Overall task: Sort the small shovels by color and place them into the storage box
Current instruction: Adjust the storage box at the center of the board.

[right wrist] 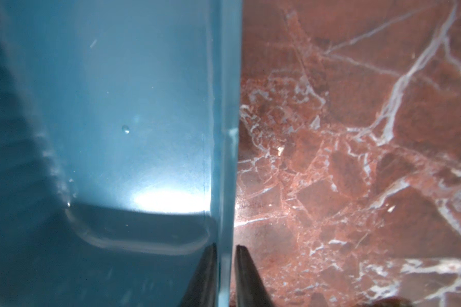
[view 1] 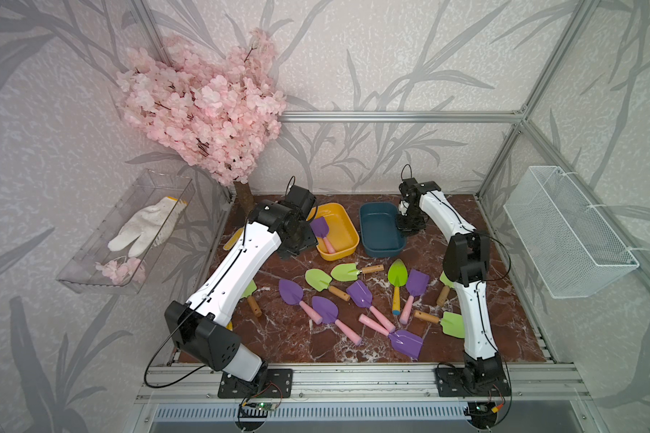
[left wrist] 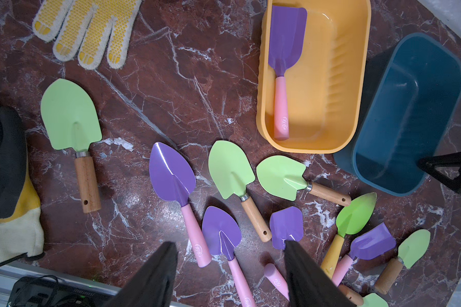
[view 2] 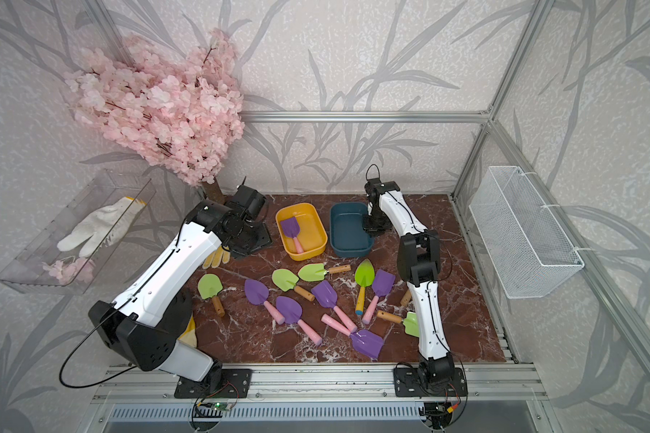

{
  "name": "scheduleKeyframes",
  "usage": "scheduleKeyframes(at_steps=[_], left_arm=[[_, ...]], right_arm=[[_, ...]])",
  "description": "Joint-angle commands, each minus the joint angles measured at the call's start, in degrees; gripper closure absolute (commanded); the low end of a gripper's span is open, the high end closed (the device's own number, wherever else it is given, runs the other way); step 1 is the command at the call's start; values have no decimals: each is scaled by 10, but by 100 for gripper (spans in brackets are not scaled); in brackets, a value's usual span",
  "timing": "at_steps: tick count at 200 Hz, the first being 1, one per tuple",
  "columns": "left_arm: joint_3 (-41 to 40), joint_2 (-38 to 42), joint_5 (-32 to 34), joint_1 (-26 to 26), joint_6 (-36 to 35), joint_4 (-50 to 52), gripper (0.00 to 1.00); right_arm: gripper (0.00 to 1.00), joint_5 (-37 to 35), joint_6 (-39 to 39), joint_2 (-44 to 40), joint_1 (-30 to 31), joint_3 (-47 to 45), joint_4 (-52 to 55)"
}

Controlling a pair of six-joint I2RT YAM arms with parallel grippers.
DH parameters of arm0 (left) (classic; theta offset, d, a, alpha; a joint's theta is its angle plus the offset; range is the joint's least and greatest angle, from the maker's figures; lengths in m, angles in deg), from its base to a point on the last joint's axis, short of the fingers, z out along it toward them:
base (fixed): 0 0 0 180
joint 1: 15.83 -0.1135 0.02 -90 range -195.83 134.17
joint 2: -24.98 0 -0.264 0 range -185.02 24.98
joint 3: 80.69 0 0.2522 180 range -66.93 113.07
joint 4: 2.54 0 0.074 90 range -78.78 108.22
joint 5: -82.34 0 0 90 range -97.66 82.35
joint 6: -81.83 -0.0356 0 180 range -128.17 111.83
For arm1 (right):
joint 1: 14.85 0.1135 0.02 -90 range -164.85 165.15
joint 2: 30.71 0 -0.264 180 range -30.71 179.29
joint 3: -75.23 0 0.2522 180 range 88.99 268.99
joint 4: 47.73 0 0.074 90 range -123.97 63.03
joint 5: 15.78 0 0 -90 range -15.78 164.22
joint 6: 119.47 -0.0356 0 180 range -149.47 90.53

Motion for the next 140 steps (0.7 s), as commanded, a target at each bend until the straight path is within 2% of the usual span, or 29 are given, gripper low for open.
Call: scheduleKeyframes(at_steps=[1, 7, 31, 64, 140], left_arm=[[-5, 12, 9, 2, 1, 4, 33], [-5, 13, 8, 3, 1, 4, 33], [-5, 15, 3, 2, 2, 4, 33], [-11, 24, 3, 3, 1, 8, 33], [-70, 63, 1, 6, -1, 6, 33]], right_arm=[[67, -9, -4, -35, 3, 1, 19], [63, -10, -6, -38, 3, 2, 19], [59, -21, -13, -64, 3, 8, 28], [59, -34, -37, -146, 3, -24, 36], [54, -2, -86, -405, 8, -302, -14]])
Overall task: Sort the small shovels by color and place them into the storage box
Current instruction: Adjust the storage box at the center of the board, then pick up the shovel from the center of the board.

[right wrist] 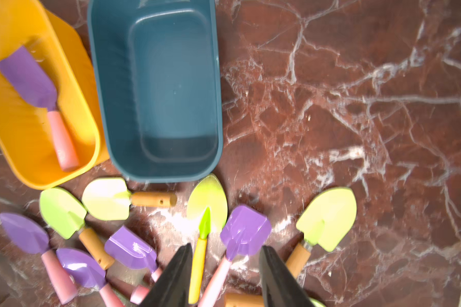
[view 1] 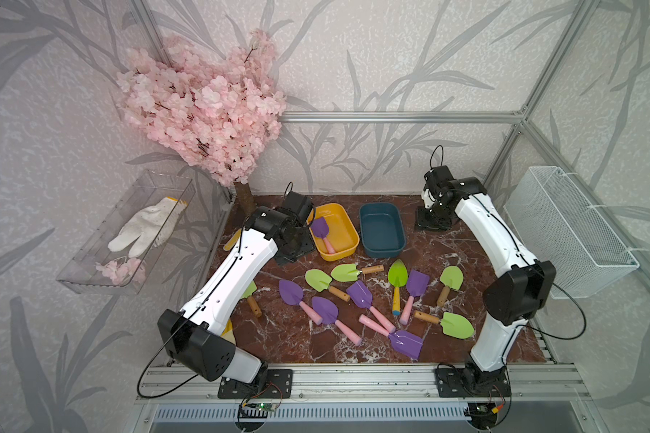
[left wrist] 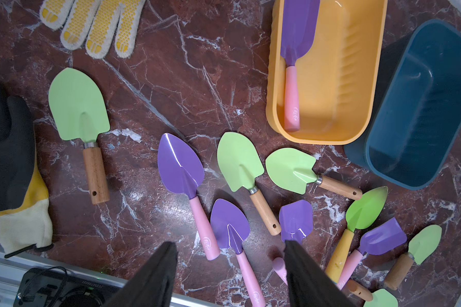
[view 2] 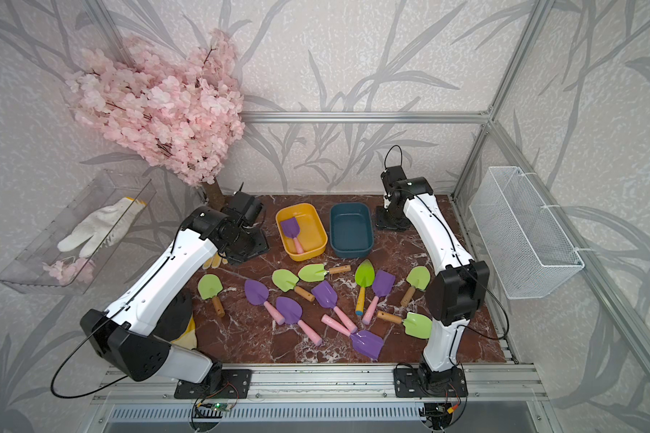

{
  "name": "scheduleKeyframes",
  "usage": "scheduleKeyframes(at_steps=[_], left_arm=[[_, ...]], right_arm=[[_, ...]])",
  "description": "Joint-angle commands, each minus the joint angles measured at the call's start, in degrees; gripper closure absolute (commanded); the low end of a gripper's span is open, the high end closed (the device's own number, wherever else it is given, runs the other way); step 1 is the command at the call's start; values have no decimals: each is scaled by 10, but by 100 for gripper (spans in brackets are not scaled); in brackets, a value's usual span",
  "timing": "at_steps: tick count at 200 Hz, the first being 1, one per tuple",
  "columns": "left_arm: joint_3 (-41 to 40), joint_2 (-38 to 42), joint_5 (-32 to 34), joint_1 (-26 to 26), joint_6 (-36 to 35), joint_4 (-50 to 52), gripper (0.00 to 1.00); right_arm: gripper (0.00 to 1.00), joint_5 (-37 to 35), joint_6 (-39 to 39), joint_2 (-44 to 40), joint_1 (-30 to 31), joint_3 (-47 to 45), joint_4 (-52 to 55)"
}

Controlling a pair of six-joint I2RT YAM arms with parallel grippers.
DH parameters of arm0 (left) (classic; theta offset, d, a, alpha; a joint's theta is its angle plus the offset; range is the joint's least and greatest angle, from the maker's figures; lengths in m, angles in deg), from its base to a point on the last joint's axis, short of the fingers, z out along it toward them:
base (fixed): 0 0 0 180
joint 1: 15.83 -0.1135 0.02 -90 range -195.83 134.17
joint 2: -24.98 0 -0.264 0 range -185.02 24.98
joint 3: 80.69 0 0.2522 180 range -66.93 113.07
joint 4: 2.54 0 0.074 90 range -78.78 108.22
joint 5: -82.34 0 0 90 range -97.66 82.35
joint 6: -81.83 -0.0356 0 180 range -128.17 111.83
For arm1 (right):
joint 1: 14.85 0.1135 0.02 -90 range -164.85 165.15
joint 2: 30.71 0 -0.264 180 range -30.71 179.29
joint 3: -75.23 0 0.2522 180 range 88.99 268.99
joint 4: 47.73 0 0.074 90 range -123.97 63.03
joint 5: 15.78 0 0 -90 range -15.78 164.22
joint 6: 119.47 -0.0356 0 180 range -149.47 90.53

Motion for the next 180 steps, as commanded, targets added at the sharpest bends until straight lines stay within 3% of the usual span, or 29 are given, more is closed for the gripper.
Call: scheduleKeyframes(at_steps=[1, 66, 121, 180], left_arm=[[-19, 25, 2, 4, -1, 6, 33], [-88, 52, -8, 12, 15, -19, 33], [-100, 44, -10, 13, 13, -27, 33], [-112, 43, -24, 13, 14, -39, 33]], right_arm=[[54, 9, -19, -42, 4, -60, 0], [54, -12, -100, -204, -4, -288, -19], [54, 20, -133, -205, -54, -408, -52], [54, 60, -141, -188, -102, -470, -100]])
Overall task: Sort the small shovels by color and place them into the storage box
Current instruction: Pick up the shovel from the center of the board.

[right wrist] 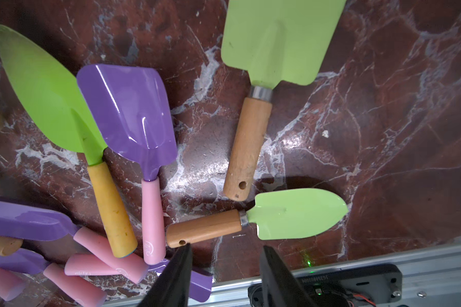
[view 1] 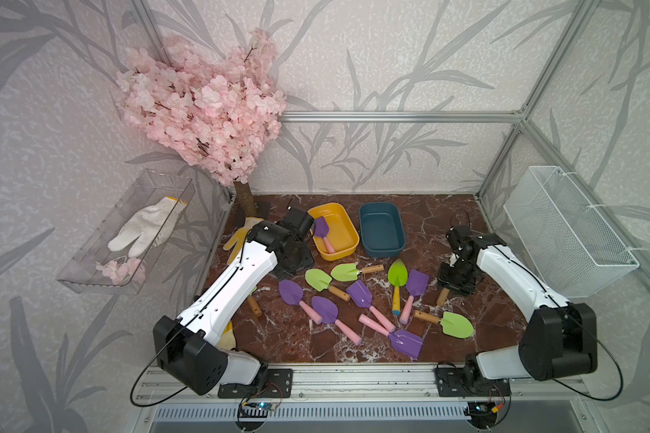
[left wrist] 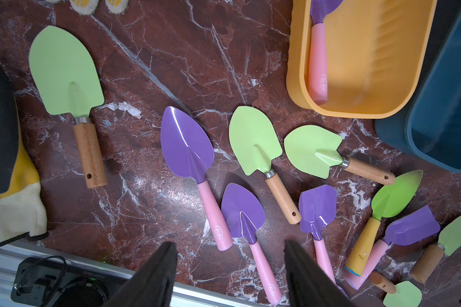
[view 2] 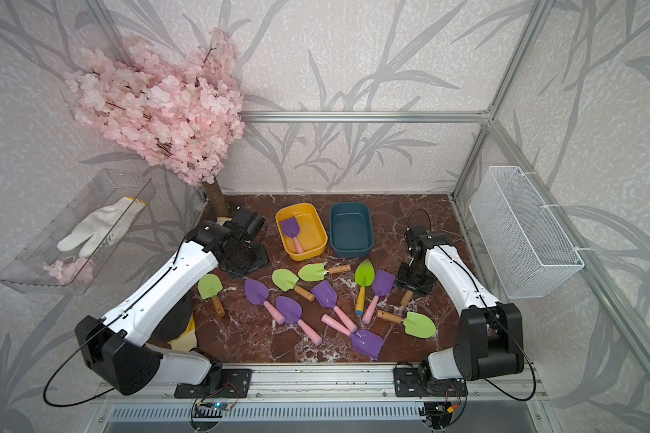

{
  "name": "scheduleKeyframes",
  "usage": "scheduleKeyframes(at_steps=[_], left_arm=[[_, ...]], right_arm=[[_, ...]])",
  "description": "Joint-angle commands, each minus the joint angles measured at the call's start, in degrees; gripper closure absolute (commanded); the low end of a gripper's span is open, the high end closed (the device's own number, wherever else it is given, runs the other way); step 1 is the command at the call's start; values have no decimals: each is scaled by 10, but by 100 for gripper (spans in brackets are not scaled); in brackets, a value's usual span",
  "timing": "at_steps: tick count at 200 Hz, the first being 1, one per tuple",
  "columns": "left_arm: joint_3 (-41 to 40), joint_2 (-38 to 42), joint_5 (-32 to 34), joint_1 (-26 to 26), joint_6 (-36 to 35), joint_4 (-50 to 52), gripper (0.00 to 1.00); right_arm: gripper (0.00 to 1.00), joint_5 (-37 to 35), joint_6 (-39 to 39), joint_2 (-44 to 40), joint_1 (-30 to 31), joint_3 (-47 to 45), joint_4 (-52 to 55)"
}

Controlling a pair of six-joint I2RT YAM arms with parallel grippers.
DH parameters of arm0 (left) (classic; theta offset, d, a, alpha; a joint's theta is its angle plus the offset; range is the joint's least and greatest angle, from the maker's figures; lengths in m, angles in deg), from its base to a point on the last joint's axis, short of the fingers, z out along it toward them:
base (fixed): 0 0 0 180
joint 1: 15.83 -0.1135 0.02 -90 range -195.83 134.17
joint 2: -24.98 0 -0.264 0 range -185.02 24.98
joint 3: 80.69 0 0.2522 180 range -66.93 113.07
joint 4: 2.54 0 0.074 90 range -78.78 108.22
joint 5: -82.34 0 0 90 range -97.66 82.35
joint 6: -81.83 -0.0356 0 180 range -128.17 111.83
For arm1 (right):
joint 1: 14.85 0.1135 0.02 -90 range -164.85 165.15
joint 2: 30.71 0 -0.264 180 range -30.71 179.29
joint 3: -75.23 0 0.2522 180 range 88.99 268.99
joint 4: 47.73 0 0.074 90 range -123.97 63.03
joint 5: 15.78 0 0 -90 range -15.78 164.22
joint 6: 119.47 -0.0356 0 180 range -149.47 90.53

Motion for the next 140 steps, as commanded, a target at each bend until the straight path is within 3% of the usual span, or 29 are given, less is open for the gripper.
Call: scheduleKeyframes(at_steps=[1, 52, 140], left_arm=[[-7, 3, -5, 2, 3, -2, 33], [-12, 6, -8, 2, 4, -4, 33], [-9, -1, -9, 1, -4, -4, 33]], right_arm=[[54, 26, -12, 13, -16, -15, -27], [52, 45, -12, 52, -60, -33, -61], [48, 43, -20, 85, -72, -48, -93]])
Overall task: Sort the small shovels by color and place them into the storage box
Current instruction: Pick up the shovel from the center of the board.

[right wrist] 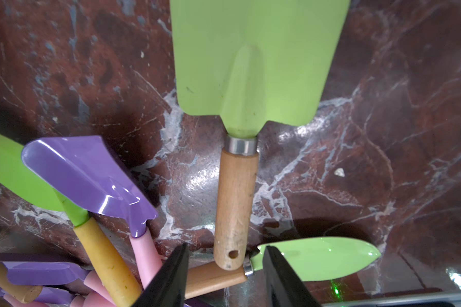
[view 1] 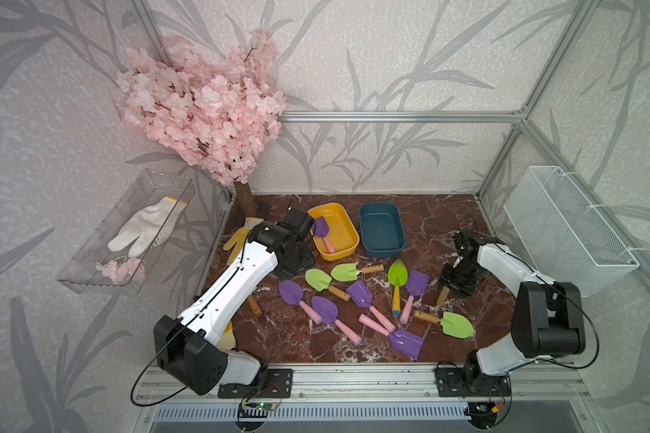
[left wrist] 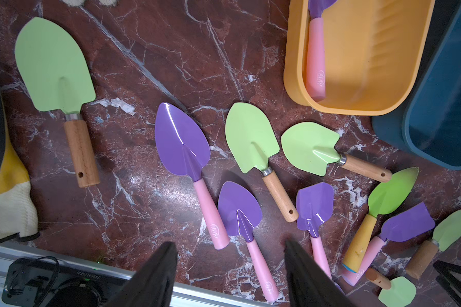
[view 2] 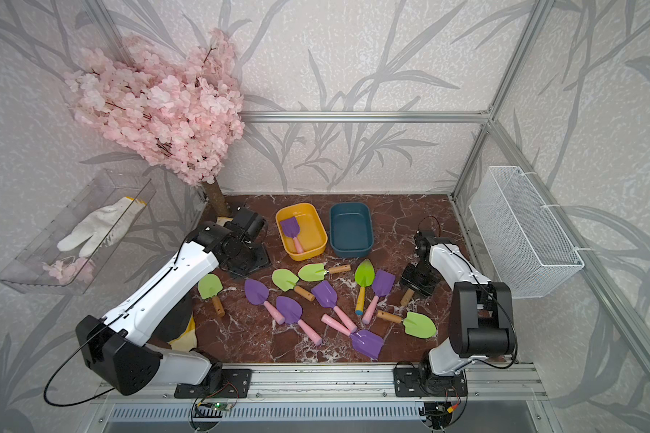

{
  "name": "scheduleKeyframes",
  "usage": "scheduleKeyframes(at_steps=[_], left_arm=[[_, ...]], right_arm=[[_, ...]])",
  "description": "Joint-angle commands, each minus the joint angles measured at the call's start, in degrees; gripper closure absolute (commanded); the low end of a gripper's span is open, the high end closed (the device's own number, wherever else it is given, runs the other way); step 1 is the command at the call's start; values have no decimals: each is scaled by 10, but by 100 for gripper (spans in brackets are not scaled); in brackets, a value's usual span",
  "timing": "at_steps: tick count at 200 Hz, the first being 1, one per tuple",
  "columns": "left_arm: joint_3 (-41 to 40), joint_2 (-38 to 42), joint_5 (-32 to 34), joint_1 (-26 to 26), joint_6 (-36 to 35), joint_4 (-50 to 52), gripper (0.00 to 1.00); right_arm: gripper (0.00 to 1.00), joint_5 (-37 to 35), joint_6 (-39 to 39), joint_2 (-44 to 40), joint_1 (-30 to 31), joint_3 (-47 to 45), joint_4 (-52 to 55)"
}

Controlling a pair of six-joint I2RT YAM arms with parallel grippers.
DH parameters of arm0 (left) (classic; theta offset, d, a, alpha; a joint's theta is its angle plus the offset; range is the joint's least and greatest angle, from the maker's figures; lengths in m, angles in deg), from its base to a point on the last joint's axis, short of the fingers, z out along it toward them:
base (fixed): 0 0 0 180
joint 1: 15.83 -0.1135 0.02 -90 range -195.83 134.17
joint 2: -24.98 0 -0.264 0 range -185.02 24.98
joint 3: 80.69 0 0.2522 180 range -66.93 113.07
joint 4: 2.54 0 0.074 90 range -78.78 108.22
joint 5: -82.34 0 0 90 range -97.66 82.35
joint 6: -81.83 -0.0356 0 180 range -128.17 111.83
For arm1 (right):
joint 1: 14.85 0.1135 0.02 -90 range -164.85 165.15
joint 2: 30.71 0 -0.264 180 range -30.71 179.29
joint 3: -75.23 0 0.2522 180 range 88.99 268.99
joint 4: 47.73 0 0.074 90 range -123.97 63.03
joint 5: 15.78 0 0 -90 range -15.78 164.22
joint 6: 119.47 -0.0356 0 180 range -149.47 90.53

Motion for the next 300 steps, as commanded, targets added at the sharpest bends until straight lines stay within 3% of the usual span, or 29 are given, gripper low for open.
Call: scheduleKeyframes(at_steps=[1, 136, 250, 300], left_arm=[[-3, -1, 2, 1, -7, 3, 33], [4, -15, -3, 1, -11, -4, 33], [7, -17, -1, 1, -11, -3, 33], [5, -16, -2, 1, -12, -5, 33]], right_arm=[[48, 3, -10, 9, -3, -15, -10], [50, 2, -26, 25, -3, -57, -60], [76, -12, -32, 18, -3, -64, -79], [82, -46, -17, -6, -3, -34, -44]])
